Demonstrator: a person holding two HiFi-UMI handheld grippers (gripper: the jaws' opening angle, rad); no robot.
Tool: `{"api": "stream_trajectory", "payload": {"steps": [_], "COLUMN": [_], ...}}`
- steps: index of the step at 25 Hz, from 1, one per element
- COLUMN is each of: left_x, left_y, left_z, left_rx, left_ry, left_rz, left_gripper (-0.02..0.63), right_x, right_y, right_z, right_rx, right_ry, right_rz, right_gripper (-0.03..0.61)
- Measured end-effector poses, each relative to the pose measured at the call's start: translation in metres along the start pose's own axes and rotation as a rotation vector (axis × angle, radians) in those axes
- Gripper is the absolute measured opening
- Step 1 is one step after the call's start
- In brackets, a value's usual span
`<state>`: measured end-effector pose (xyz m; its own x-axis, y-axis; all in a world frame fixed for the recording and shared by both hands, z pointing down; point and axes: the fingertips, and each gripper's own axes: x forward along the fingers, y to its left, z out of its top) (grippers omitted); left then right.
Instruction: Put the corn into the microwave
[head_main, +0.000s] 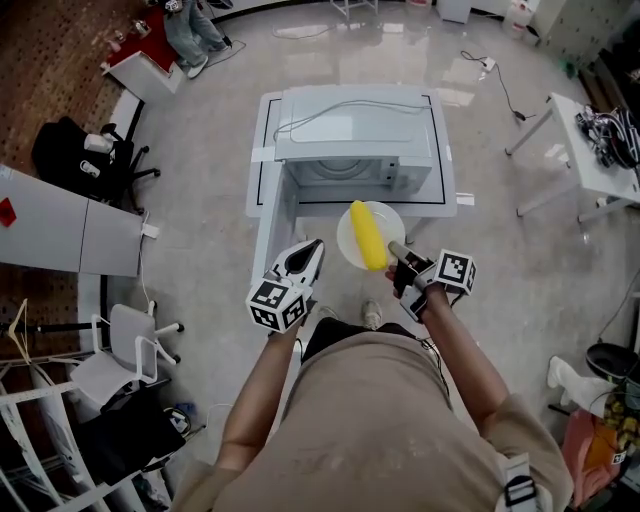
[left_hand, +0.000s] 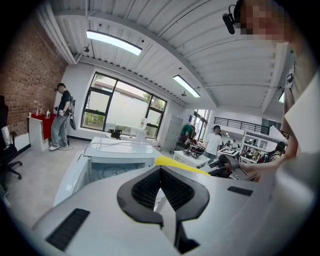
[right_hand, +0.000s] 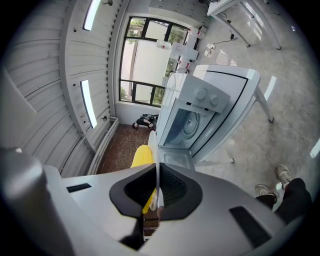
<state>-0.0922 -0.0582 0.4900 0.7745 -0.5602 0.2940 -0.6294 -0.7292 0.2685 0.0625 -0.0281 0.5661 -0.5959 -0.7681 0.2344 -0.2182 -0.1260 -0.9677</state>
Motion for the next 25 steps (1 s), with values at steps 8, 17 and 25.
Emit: {"api": "stream_trajectory", "payload": {"steps": [8,17,25], "left_x": [0.008,0.01,0.013], "left_y": [0.026,0.034,0.06], "left_z": [0.016,0.019,0.017], "left_rx": [0.018,0.024,0.032], "left_ry": [0.02,0.004,0.028], "left_rz": [-0.05,-0.106,-0.108], "left_gripper": [0.002,0.002,0.002], "right_x": [0.015,0.032,0.074], "right_y": [0.005,-0.002,-0.002], "right_z": [0.002,-0.003,-0.007], "right_rx": [-0.004,0.023,0.007], "right_ry": [-0.07,-0.147,-0.112], "right_rz": [-0.024,-0.024,-0.037], "right_gripper": [0.014,0.014,0.014]}}
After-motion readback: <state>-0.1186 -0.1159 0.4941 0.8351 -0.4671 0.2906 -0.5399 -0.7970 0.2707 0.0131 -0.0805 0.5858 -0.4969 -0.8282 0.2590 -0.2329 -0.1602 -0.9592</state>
